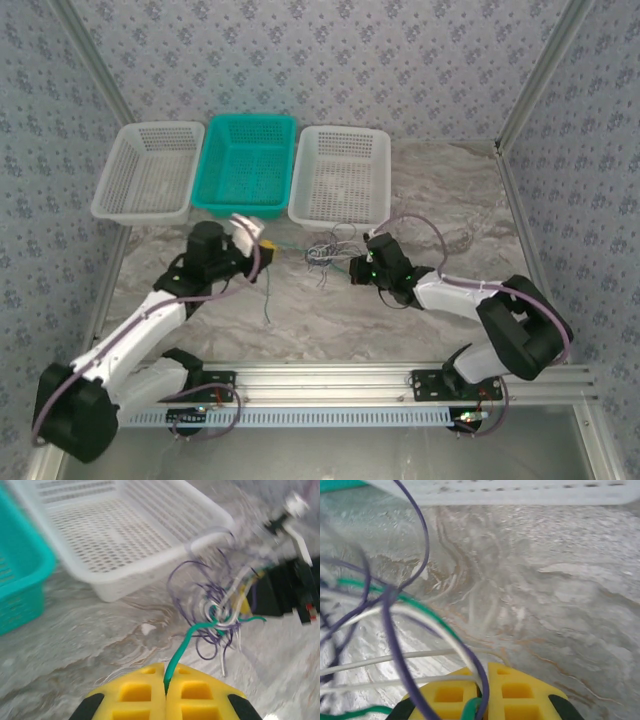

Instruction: Untangle the cables

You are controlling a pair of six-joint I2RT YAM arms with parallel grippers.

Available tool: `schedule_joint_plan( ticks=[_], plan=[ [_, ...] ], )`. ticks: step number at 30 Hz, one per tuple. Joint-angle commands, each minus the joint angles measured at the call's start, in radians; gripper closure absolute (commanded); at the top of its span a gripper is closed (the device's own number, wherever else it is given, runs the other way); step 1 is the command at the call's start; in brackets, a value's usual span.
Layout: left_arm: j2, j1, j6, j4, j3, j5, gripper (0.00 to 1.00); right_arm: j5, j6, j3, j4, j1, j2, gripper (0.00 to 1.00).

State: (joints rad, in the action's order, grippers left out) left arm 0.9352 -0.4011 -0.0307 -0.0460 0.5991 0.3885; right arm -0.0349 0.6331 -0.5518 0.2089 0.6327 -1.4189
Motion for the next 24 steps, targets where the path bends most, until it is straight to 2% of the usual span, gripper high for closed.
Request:
schedule_joint_plan(
  ticks=[1,3,4,6,9,11,13,14,15,17,20,22,24],
  plan=[
    [-0.100,0.125,-0.207,0.014,0.064,-0.087,1.00,0.123,0.109,0.097,-0.228,-0.077,0.013,1.00],
    [-0.104,0.143,-0.209,-0.082,0.099,-0.158,1.00,0.135,0.114,0.107,-0.256,-0.093,0.040,1.00],
    [-0.101,0.145,-0.204,-0.101,0.107,-0.157,1.00,0.139,0.111,0.107,-0.266,-0.095,0.049,1.00],
    [-0.095,0.142,-0.213,-0.079,0.096,-0.087,1.00,0.114,0.075,0.099,-0.265,-0.087,0.065,0.99],
    [-0.060,0.112,-0.190,0.006,0.064,0.103,1.00,0.021,-0.039,0.065,-0.250,-0.036,0.080,0.90],
    [-0.031,0.048,-0.135,-0.013,0.065,0.108,1.00,0.022,-0.086,0.033,-0.292,0.018,0.098,0.86],
    [-0.013,-0.015,-0.086,-0.064,0.074,0.046,1.00,0.036,-0.122,0.005,-0.350,0.055,0.125,0.68],
    [-0.008,-0.031,-0.075,-0.079,0.075,0.024,1.00,0.070,-0.126,-0.006,-0.389,0.068,0.153,0.56],
    [-0.010,-0.036,-0.076,-0.083,0.071,0.020,1.00,0.103,-0.130,-0.008,-0.416,0.078,0.190,0.49],
    [-0.025,-0.036,-0.085,-0.069,0.060,0.025,1.00,0.162,-0.125,-0.005,-0.429,0.091,0.284,0.39],
    [-0.053,-0.041,-0.071,-0.040,0.051,0.099,1.00,0.189,-0.164,0.010,-0.353,0.119,0.415,0.25],
    [-0.074,-0.046,-0.054,-0.031,0.061,0.167,1.00,0.190,-0.189,0.024,-0.261,0.125,0.451,0.20],
    [-0.108,-0.055,-0.055,-0.006,0.073,0.185,1.00,0.211,-0.190,0.043,-0.153,0.121,0.437,0.15]
  ],
)
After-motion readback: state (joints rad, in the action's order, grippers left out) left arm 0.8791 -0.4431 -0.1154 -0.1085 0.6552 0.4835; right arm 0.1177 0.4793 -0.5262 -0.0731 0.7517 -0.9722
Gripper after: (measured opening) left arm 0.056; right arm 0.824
